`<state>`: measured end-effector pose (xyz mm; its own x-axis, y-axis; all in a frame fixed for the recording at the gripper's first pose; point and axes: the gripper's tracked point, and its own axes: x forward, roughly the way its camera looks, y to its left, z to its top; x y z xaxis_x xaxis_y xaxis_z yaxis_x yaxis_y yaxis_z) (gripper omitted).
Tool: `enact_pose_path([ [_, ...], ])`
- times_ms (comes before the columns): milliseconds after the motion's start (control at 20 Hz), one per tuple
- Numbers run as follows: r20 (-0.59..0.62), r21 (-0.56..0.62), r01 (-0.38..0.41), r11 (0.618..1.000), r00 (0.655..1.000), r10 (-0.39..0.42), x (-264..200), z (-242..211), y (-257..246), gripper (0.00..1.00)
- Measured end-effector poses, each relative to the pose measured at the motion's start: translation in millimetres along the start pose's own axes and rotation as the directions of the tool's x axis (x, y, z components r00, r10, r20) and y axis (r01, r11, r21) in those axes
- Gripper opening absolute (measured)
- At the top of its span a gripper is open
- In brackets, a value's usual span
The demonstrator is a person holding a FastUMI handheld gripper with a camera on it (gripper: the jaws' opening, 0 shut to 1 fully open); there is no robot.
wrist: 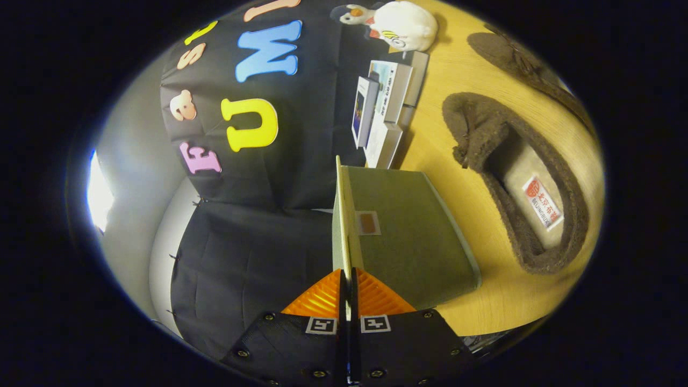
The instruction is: Open the storage box then place both shoes into the box .Put the left shoe in first, then the right shoe, with the right side of both shoes facing outward in a uniform manner.
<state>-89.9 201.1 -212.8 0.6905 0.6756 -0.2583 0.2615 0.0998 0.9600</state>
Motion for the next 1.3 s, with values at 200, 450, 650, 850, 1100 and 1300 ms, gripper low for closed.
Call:
enact_pose_path([
  [200, -0.014, -0.081, -0.013, 0.997, 1.000, 0.012, -1.8, 1.6, 33.0, 0.02],
  [450, -0.030, -0.161, -0.041, 0.986, 0.999, 0.037, 3.2, -5.3, 79.7, 0.02],
  [650, -0.039, -0.231, -0.053, 0.971, 0.998, 0.045, 12.3, -15.3, 112.2, 0.02],
  [850, -0.044, -0.313, -0.055, 0.948, 0.998, 0.043, 25.2, -30.2, 141.0, 0.02],
  [1100, -0.030, -0.429, -0.021, 0.903, 1.000, 0.009, 48.7, -51.6, 166.4, 0.02],
  [1300, -0.054, -0.528, -0.013, 0.849, 0.998, -0.018, 72.4, -77.2, 180.0, 0.02],
])
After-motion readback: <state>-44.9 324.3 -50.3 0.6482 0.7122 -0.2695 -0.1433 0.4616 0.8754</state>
